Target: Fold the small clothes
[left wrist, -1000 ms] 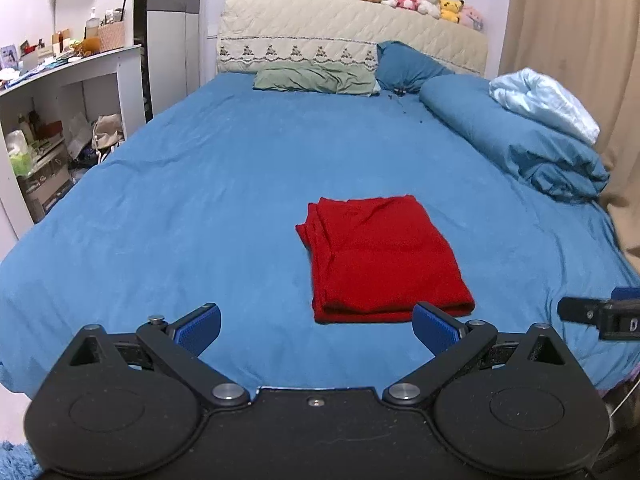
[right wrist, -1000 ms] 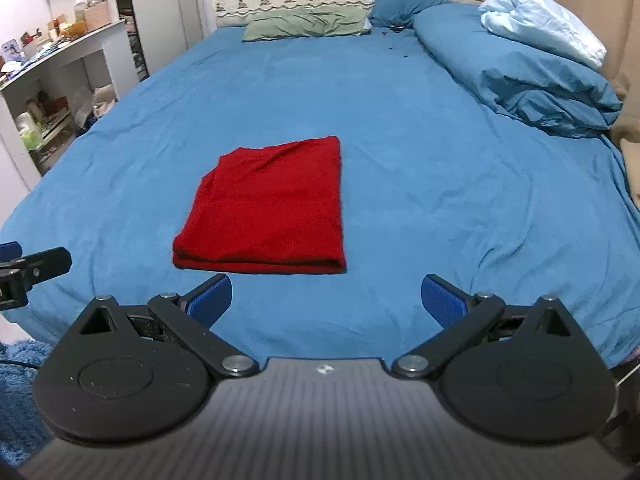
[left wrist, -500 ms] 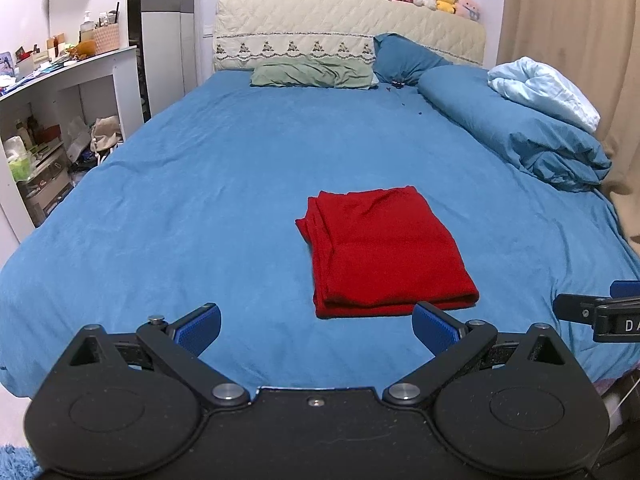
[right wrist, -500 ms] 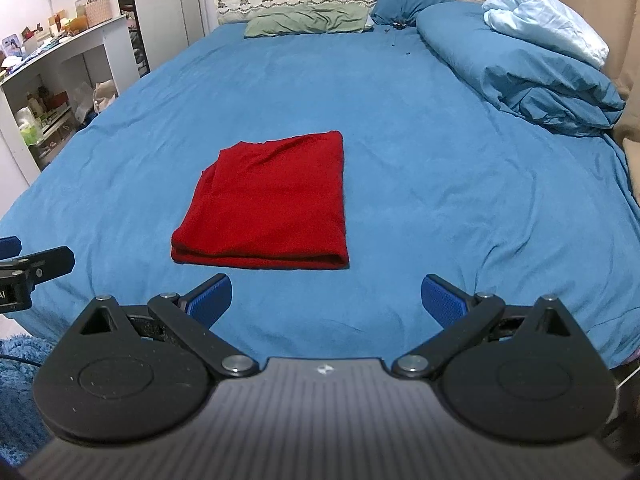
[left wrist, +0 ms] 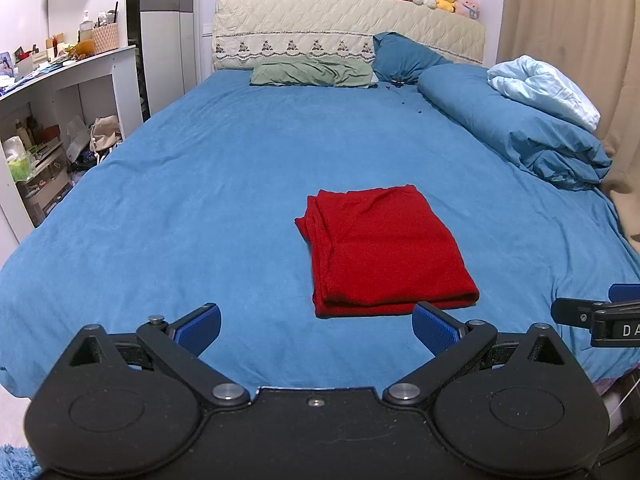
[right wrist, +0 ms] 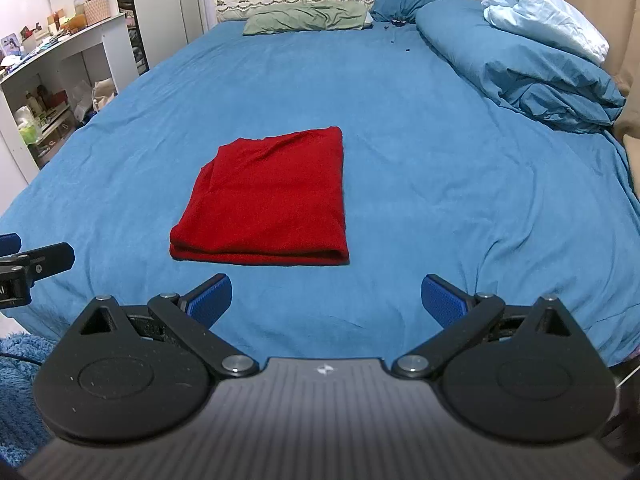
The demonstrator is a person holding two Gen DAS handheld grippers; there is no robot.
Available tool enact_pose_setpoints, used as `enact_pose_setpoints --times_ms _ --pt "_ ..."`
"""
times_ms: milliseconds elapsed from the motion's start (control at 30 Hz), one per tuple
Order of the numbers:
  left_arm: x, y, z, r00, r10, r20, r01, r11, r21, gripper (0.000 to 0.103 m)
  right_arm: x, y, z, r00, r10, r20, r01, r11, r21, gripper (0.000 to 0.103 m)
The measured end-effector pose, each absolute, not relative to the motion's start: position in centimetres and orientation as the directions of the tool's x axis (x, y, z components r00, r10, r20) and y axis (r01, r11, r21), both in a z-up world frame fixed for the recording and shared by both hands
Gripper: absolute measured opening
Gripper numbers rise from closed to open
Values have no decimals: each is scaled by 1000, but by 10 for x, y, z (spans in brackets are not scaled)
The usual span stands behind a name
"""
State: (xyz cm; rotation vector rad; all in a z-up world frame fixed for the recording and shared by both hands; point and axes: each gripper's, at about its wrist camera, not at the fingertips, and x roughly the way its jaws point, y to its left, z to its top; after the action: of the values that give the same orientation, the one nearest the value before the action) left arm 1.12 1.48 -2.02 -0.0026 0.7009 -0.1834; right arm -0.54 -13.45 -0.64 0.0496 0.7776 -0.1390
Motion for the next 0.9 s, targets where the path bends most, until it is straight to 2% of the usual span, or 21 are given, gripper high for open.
enact_pose_setpoints --times_ms 900 --pt "11 16 -21 742 -166 -650 163 984 -65 103 -6 -136 -12 699 -97 -708 136 991 -1 103"
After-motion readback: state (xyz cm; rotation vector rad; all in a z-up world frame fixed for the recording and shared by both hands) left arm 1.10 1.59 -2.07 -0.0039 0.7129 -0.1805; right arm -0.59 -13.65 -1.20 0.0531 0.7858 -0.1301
